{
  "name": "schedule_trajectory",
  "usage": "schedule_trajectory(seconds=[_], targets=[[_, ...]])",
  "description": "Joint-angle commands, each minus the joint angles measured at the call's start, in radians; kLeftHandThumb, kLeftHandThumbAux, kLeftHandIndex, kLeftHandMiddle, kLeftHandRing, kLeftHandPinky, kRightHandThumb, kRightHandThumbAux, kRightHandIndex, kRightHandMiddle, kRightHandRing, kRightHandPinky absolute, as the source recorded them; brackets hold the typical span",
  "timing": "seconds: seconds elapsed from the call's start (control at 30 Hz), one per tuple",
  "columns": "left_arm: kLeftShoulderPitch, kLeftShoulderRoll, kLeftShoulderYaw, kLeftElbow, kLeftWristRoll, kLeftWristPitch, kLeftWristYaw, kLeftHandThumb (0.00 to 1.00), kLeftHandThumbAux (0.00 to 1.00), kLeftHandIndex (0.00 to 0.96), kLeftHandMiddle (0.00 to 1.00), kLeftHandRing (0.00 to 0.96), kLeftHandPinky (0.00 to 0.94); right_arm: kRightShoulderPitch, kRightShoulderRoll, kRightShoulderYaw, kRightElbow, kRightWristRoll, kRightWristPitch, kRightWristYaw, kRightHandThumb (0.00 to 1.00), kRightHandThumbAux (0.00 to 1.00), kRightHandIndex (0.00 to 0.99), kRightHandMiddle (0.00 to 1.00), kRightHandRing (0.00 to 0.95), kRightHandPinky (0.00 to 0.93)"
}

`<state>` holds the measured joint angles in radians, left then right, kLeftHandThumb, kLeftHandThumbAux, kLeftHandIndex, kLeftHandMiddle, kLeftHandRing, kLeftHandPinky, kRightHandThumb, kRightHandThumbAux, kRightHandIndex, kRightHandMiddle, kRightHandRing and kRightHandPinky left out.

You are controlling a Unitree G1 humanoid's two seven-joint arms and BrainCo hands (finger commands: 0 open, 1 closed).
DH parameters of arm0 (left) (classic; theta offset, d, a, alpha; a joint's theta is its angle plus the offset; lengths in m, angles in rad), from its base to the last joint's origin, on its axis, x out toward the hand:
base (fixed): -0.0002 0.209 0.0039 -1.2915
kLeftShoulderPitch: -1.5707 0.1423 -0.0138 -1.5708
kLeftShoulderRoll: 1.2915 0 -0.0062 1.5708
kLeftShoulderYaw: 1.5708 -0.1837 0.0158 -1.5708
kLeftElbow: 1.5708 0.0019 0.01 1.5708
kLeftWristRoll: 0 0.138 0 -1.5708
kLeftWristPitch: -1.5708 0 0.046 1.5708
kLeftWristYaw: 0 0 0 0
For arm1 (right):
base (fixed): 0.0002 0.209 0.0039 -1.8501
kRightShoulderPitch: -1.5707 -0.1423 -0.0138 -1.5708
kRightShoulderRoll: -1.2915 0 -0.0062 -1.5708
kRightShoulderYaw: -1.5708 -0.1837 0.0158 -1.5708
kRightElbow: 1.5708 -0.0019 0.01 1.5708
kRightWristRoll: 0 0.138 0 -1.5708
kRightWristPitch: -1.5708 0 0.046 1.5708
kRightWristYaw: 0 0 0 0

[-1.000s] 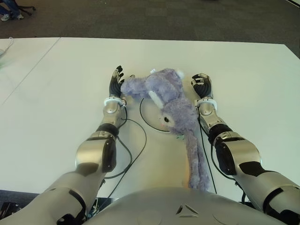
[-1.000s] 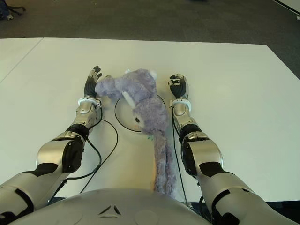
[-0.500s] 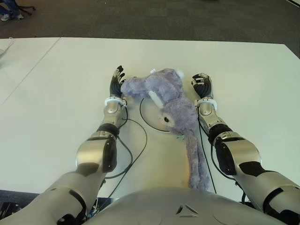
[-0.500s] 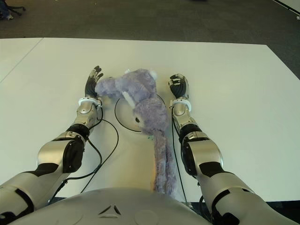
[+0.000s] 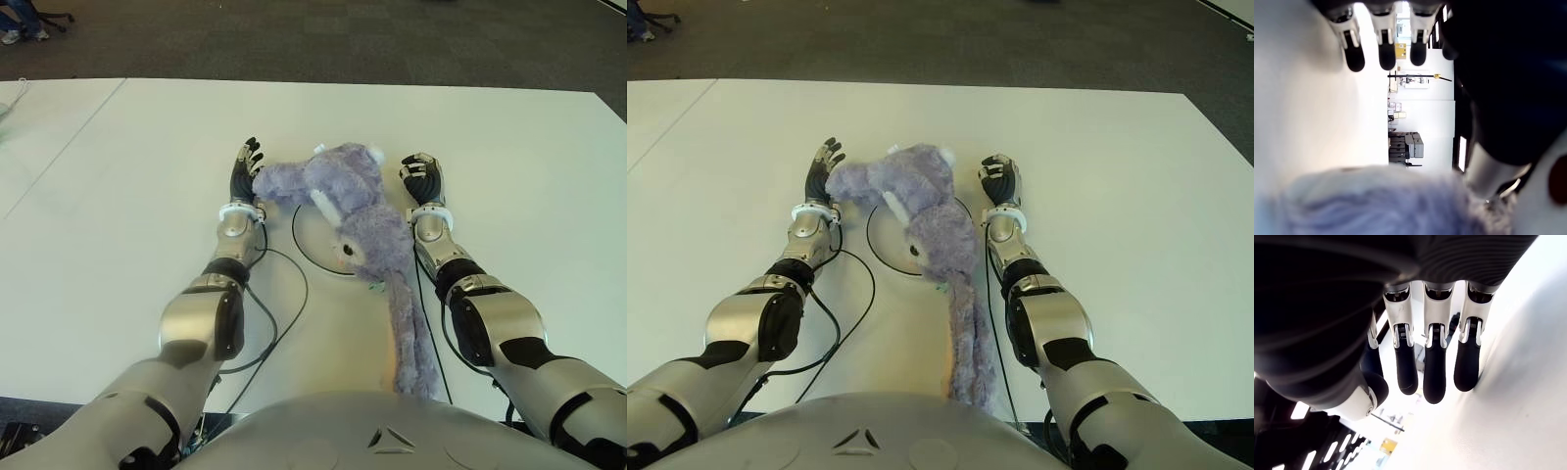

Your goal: Put the doll into the plate.

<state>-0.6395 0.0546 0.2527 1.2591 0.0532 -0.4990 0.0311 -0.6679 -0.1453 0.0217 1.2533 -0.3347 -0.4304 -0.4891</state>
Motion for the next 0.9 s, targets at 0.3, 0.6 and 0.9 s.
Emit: schedule_trajectory(seconds=[0.3,0.6,0.9], targets=[[0.168,-0.05,-0.025,0.105,0.028,0.13,0.013,0.015,0.825,0.078,0.097,0.105,0.14,0.193,0.029,0.006,0.122,-0.004,0.117,0.037,0.673,0.744,0.398,0.345,0.4,0.429],[0.164,-0.051,-0.028,0.106,0.024,0.143,0.021,0.015,0.826,0.077,0.102,0.112,0.147,0.194,0.029,0.003,0.121,-0.001,0.112,0.036,0.671,0.744,0.397,0.342,0.394,0.423],[0.166,-0.048,-0.039,0.107,0.024,0.133,0.021,0.026,0.809,0.081,0.099,0.108,0.149,0.193,0.029,0.006,0.122,-0.005,0.118,0.027,0.671,0.743,0.397,0.343,0.398,0.431]])
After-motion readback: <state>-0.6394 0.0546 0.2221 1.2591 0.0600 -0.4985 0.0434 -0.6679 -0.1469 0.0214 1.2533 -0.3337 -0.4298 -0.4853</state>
